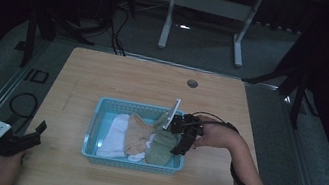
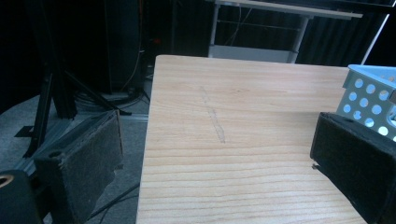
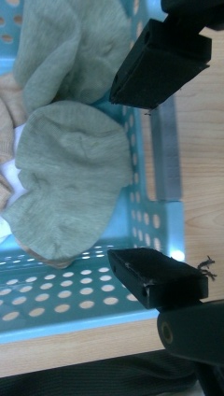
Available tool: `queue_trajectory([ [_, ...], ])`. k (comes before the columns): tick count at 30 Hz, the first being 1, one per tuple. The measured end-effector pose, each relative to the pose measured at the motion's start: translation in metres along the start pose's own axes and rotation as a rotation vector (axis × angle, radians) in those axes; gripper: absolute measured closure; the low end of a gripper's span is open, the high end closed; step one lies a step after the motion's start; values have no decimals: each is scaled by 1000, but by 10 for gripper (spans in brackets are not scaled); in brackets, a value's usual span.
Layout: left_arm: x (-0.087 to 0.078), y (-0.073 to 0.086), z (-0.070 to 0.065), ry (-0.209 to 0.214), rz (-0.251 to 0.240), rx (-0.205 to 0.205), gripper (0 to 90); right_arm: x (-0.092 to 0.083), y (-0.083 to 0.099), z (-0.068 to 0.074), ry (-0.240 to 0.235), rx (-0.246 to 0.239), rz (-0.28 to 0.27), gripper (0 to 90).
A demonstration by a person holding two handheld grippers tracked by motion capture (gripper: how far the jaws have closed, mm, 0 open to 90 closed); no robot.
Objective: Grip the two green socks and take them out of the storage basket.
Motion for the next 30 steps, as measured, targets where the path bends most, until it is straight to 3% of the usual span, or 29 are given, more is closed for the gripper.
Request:
queue_trajectory([
  [5,0,0,0,1,0,0,24,11,-4,-2,-16,9,14,218],
  [12,0,0,0,2,0,0,24,26,-14,-5,4,7,16,248],
  [14,0,0,0,2,-1,0,24,28,-16,-6,11,9,16,316],
  [23,0,0,0,4,-2,-1,24,45,-19,-11,30,1,56,448],
  [29,0,0,0,4,-2,-1,24,51,-17,-14,63,-4,90,649],
  [30,0,0,0,4,-2,-1,24,52,-16,-15,72,-5,103,722],
])
Point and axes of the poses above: each handheld gripper's, and its own axes: x roughly forward along the jaws, y roughly out of its underside, z roughly to its left, the point moved 7 cm from there along x, roughly forward along the jaws, and after that the axes turned 10 degrees about -y, right-handed, at the moved point
